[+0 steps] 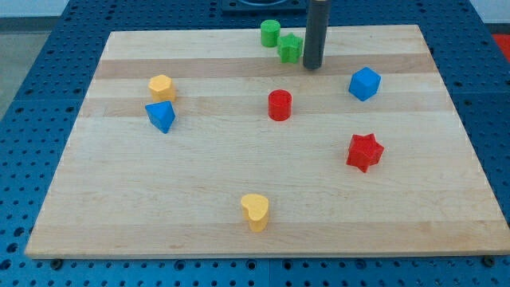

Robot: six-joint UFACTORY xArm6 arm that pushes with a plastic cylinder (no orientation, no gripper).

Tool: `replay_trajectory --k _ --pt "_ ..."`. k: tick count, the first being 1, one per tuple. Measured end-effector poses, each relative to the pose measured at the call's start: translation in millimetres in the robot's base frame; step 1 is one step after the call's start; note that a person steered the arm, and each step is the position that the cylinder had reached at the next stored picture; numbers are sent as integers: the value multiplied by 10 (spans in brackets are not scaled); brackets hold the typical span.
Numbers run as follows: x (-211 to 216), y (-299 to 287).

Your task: Push the green star into the green circle

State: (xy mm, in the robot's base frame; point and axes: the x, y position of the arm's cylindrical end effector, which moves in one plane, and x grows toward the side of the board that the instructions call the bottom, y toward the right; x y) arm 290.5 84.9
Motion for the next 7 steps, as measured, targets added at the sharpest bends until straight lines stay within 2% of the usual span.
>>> replay_trajectory --k 2,4,7 --pt "-272 -168" --pt "-34 -335" --pt "-142 -501"
